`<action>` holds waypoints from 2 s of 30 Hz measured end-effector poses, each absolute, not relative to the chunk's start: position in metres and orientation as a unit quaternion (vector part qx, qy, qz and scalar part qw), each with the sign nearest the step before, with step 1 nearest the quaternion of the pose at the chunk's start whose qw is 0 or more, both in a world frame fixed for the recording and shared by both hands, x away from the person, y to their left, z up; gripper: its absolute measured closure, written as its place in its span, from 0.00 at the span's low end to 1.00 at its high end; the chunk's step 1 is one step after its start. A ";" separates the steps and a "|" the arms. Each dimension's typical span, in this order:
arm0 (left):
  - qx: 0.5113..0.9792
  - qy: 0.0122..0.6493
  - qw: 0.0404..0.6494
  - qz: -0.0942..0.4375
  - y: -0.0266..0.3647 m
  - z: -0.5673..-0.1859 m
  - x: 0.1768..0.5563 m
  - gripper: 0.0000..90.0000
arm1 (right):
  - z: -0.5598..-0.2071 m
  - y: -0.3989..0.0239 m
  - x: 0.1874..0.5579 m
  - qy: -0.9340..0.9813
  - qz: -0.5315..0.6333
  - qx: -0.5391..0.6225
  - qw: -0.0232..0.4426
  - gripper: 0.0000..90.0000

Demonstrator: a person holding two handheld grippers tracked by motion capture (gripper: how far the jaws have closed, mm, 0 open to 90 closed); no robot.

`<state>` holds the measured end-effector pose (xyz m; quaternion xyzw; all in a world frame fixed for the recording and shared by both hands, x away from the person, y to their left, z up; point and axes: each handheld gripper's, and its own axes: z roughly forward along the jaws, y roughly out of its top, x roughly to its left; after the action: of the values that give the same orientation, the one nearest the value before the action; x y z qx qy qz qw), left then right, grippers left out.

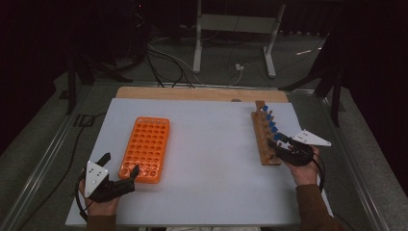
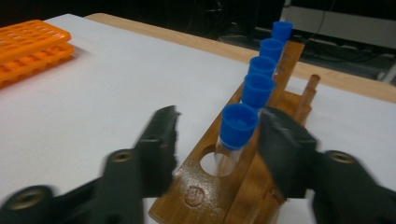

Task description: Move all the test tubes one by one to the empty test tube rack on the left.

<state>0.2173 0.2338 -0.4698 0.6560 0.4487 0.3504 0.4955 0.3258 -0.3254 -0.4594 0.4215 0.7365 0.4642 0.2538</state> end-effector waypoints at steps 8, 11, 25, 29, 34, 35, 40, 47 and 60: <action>0.658 0.447 0.494 0.351 0.234 -0.470 0.218 0.01 | -0.465 -0.324 0.332 0.741 0.454 0.430 0.244 0.78; 0.657 0.448 0.494 0.351 0.234 -0.470 0.218 0.01 | -0.467 -0.323 0.334 0.743 0.448 0.432 0.245 0.80; 0.674 0.433 0.482 0.355 0.230 -0.474 0.221 0.01 | -0.462 -0.321 0.333 0.742 0.443 0.432 0.259 0.85; 0.687 0.424 0.474 0.351 0.226 -0.477 0.223 0.01 | -0.457 -0.321 0.331 0.738 0.447 0.433 0.263 0.85; 0.692 0.420 0.474 0.347 0.225 -0.477 0.224 0.01 | -0.444 -0.322 0.331 0.737 0.451 0.428 0.266 0.85; 0.692 0.421 0.474 0.345 0.225 -0.478 0.225 0.01 | -0.439 -0.323 0.331 0.736 0.454 0.427 0.264 0.85; 0.691 0.427 0.476 0.337 0.226 -0.479 0.226 0.01 | -0.425 -0.323 0.333 0.738 0.456 0.421 0.267 0.85; 0.695 0.435 0.479 0.314 0.228 -0.482 0.229 0.01 | -0.408 -0.320 0.331 0.739 0.458 0.411 0.273 0.85; 0.693 0.416 0.511 0.293 0.208 -0.467 0.234 0.01 | -0.389 -0.307 0.331 0.740 0.487 0.393 0.247 0.85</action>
<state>0.2341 0.2084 -0.4672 0.6928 0.4163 0.2925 0.5110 0.3310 -0.3069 -0.3894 0.3933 0.7399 0.4865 0.2472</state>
